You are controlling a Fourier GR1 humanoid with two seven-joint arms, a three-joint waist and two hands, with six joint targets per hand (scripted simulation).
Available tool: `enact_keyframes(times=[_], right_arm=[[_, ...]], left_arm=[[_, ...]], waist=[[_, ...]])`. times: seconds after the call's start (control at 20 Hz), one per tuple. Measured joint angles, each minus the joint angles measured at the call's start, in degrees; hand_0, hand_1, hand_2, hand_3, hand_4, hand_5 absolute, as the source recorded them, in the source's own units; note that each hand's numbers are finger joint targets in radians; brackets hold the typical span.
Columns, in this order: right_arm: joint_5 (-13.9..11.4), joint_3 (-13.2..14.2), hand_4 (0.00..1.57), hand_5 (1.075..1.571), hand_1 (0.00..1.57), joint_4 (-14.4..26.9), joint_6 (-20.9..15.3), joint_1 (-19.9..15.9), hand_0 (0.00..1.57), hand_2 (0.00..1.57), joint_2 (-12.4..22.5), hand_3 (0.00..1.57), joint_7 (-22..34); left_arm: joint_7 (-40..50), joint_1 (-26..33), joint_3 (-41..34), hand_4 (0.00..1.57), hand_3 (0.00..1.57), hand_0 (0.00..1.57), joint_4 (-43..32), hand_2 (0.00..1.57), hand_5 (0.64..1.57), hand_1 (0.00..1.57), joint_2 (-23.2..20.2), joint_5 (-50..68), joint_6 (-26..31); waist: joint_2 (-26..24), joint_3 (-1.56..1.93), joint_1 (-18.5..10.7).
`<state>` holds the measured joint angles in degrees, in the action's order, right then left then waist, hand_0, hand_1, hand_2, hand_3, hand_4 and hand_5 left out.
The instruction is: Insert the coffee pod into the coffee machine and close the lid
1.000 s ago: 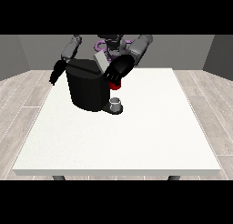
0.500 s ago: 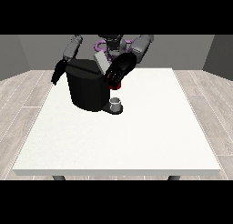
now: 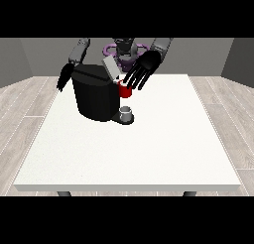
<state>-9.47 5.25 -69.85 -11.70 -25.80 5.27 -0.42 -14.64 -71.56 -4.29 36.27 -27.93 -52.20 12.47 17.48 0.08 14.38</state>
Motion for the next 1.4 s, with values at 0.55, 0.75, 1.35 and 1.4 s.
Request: enact_keyframes(times=[0.55,0.75,1.35,1.4], right_arm=[[1.2,1.8,0.0,1.571,0.0,4.4,0.3,10.7,0.0,0.0,-0.1,0.0,-1.9],[1.6,2.3,0.0,1.571,0.0,4.4,0.0,14.5,0.0,0.0,-0.3,0.0,-2.1],[4.6,-1.4,0.15,1.571,0.0,-3.4,7.6,15.0,0.0,0.0,-0.5,0.0,-0.8],[4.6,-1.4,0.11,1.571,0.0,-3.8,8.4,14.2,0.0,0.0,0.4,0.0,-0.3]], left_arm=[[-2.3,14.5,-7.0,0.47,0.0,0.0,1.8,0.0,1.571,0.0,13.8,12.3,0.4],[-3.6,21.4,-14.0,0.27,0.0,0.0,0.9,0.0,1.571,0.0,19.8,21.6,1.3],[-3.8,38.3,-17.5,0.4,0.0,0.0,1.3,0.0,1.571,0.0,25.3,29.2,3.9],[-3.5,38.9,-17.4,0.39,0.0,0.0,1.6,0.0,1.571,0.0,25.7,29.5,4.3]], waist=[[-15.5,-0.17,-9.3],[-21.5,-0.22,-12.9],[-33.6,-0.09,-18.6],[-33.9,-0.09,-19.3]])
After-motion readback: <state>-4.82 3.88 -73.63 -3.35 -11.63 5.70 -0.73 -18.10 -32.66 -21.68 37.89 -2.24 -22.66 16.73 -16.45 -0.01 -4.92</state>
